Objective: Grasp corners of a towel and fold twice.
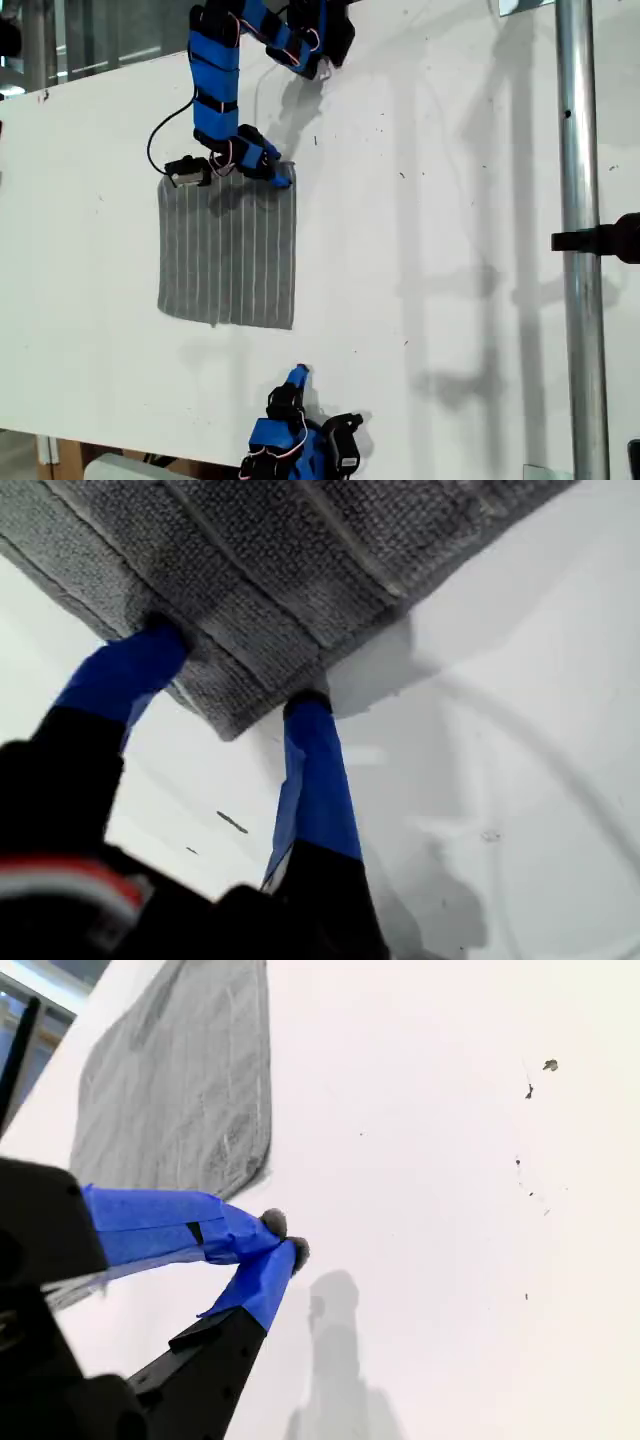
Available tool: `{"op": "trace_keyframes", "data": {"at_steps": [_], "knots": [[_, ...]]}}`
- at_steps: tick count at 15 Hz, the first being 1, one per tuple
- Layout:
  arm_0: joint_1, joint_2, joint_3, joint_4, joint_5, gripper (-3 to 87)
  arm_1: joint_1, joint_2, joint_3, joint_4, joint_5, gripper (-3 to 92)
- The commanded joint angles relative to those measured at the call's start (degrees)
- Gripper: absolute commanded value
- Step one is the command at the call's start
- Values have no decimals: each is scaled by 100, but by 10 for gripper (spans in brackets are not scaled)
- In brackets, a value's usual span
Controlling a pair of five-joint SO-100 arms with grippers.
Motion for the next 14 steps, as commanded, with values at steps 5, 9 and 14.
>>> {"op": "trace_keyframes", "data": {"at_steps": [5, 9, 14], "knots": [[97, 35, -62, -158, -343, -29, -501, -334, -861, 396, -44, -2], [70, -1415, -1767, 114, -308, -29, -624, -255, -853, 343, -26, -2], [-527, -6873, -5695, 404, 1362, -21, -782, 18, -853, 325, 35, -2]]}}
